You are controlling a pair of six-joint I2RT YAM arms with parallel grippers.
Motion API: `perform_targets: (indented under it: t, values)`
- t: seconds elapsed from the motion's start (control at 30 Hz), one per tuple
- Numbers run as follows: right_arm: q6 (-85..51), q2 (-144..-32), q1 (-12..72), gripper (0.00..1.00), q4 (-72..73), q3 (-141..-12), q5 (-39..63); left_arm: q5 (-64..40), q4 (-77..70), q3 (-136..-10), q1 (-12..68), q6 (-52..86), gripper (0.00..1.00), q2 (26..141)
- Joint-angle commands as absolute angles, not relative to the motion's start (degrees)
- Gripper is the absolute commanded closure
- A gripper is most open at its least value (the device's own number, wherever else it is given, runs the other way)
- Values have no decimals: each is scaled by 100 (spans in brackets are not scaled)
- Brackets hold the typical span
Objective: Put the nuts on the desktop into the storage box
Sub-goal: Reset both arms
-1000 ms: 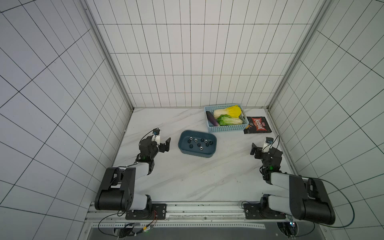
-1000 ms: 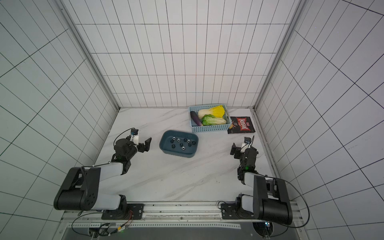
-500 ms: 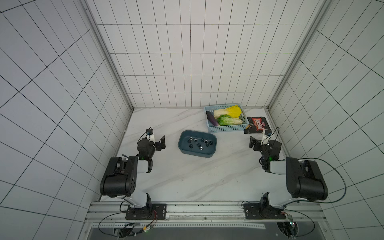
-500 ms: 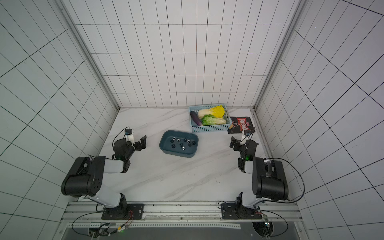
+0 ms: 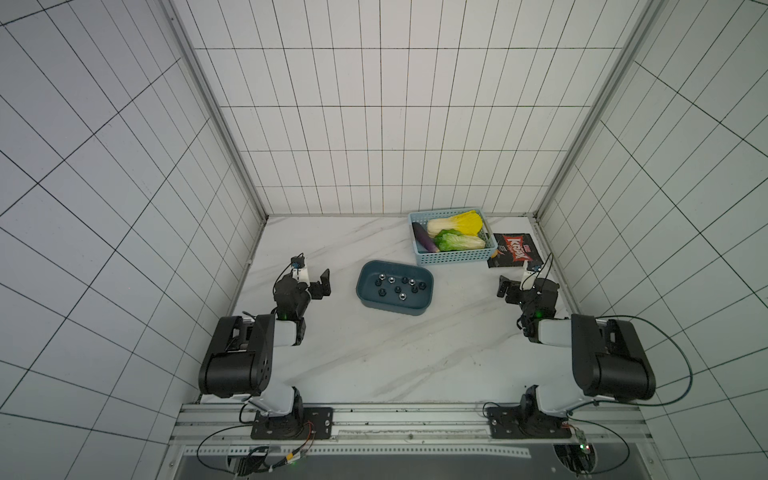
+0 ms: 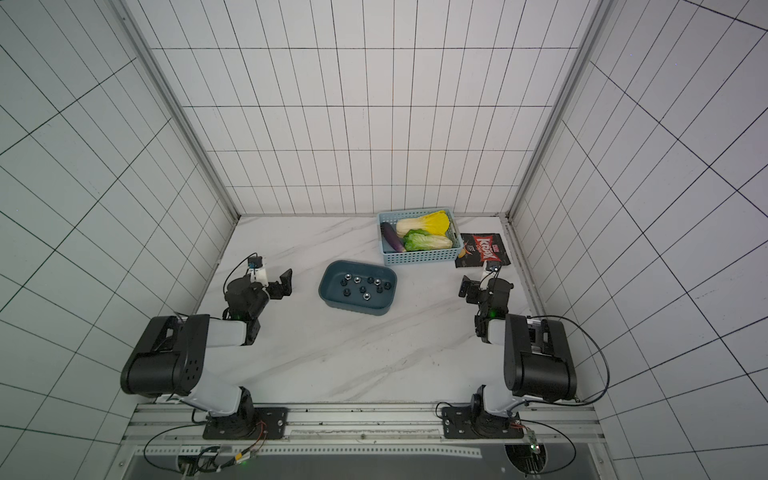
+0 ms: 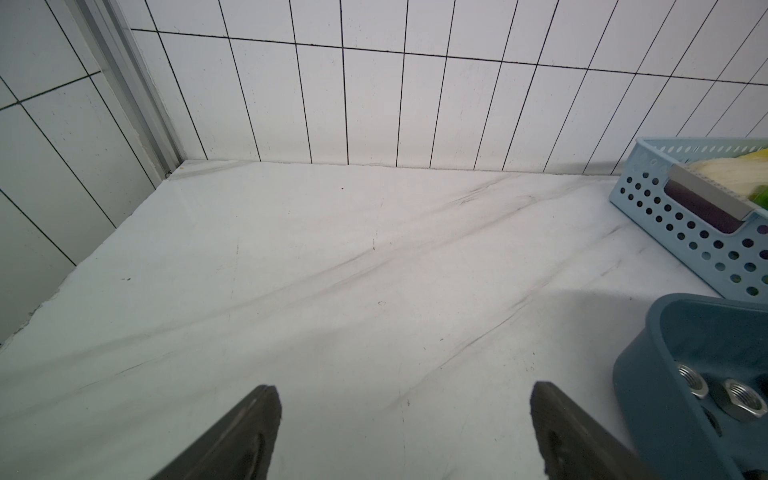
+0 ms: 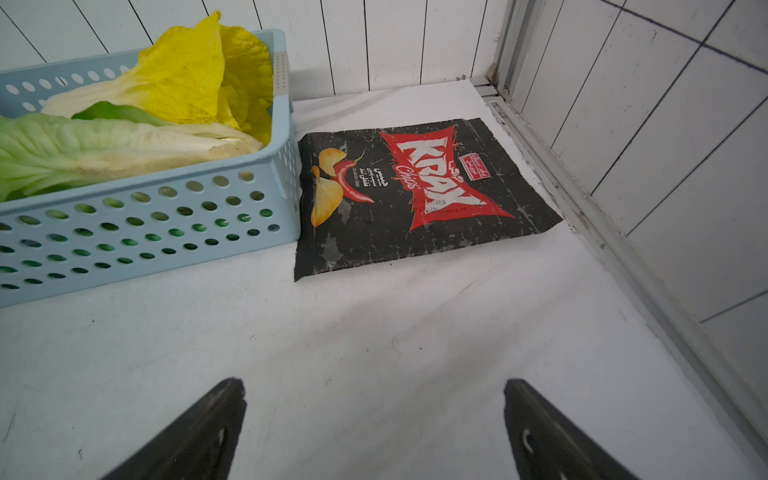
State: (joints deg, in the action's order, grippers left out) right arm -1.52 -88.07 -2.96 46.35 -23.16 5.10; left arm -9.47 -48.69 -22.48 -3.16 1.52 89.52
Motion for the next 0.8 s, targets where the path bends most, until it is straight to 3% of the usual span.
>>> perform_targets:
  t: [0.0, 0.77]
  values:
    - [-105, -8824, -255, 0, 4612, -2487, 428, -910, -4917, -2233, -326, 167, 2, 8845]
    - [-105, -8833, -258, 0, 4597, -2500, 438, -767, -4992, -2182, -285, 167, 3, 8824]
